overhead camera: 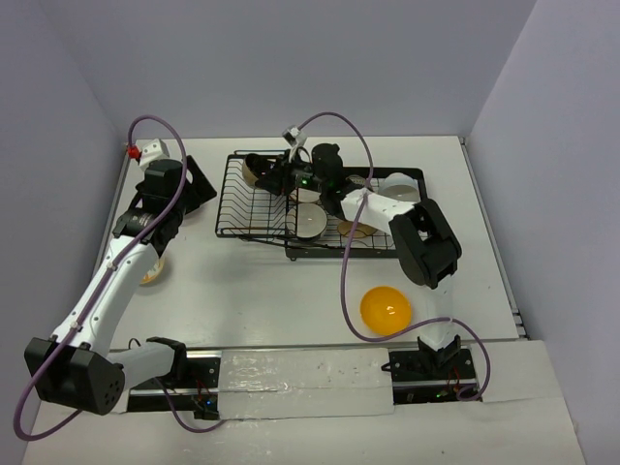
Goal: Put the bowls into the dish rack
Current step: Place the bowl in the dish rack.
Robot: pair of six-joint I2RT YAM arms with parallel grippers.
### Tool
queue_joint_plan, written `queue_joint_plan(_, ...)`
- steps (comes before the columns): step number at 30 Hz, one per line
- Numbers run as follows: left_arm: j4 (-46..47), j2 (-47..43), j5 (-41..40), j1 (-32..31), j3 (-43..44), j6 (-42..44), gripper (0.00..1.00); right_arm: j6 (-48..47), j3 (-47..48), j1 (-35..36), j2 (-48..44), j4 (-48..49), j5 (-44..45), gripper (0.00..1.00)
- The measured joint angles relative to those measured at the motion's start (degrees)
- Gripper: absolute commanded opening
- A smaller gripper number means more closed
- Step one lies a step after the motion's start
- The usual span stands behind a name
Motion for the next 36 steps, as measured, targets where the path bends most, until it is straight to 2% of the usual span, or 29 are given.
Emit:
queue_joint_plan(9, 0.0, 0.1, -2.1, 0.0, 0.0, 0.5, 0.89, -0.2, 0.1, 0.0, -0.5, -3.0, -3.5, 0.38)
queue_joint_plan(18, 0.0, 1.9, -2.4, 0.0, 0.0, 1.1, 0.89, -1.6, -2.6, 0.0, -7.9, -9.1, -4.4, 0.4)
queue_joint_plan(25, 0.0, 1.9, -3.3, 0.0, 0.0, 1.5, 0.9, -4.4, -5.6, 1.2, -14.1, -15.4, -3.1, 0.42)
queue_joint_plan(31, 0.0, 2.1, -4.5, 0.0, 0.0, 1.8, 0.97, -5.4, -9.7, 2.6, -17.7, -18.4, -2.0, 0.48)
queue_joint_plan(36, 0.0, 3.8, -5.2, 0.0, 0.0, 1.9, 0.98, -5.4, -10.1, 2.8, -18.6, -20.2, 0.9, 0.49)
